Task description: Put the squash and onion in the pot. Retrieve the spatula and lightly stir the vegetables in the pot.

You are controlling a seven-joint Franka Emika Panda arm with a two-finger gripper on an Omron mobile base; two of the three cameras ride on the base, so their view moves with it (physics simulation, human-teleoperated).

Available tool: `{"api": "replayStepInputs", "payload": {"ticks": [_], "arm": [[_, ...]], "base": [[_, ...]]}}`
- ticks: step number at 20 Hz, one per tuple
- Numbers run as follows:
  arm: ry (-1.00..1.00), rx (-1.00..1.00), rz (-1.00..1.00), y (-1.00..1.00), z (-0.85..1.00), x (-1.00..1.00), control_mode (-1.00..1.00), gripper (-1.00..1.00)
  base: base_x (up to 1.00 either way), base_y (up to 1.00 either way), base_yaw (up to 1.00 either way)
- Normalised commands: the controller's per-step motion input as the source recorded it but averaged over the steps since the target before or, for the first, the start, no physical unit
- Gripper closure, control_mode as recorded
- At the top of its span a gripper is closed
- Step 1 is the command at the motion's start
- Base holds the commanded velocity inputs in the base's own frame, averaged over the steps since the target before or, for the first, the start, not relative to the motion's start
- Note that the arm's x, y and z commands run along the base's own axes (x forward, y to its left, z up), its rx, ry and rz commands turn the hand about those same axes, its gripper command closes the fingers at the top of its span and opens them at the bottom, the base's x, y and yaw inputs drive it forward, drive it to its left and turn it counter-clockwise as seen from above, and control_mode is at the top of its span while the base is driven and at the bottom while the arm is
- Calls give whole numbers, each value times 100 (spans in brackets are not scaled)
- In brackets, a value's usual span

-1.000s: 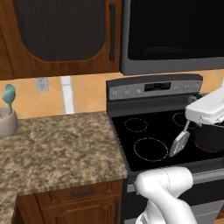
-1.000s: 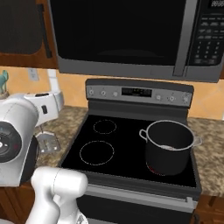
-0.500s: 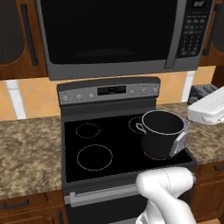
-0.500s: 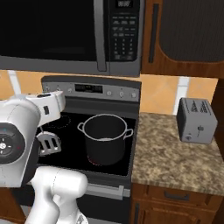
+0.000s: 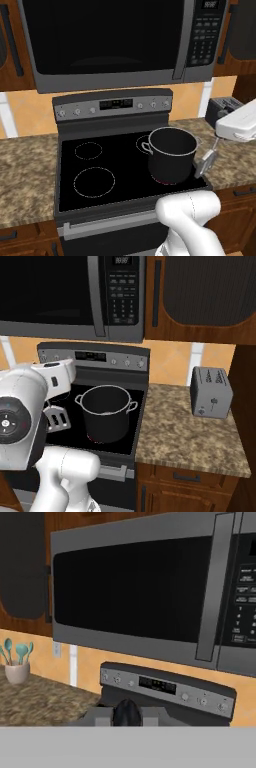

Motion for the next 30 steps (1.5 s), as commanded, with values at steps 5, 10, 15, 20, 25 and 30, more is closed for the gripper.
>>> {"api": "replayStepInputs", "payload": {"ticks": [5,10,15,20,25,30], "arm": [[-22,18,0,0,23,21,-100,100],[-14,8,-1,-3,2,58,-100,100],[-6,-10,-8,-30,-50,40,-100,100],[0,-2,-7,-26,-42,50,-100,100],[2,3,-7,0,-40,77,-100,100],[1,0,-9,0,-34,65,-100,100]], "base": [[0,0,0],[0,0,0],[0,0,0],[0,0,0],[0,0,0],[0,0,0]]}}
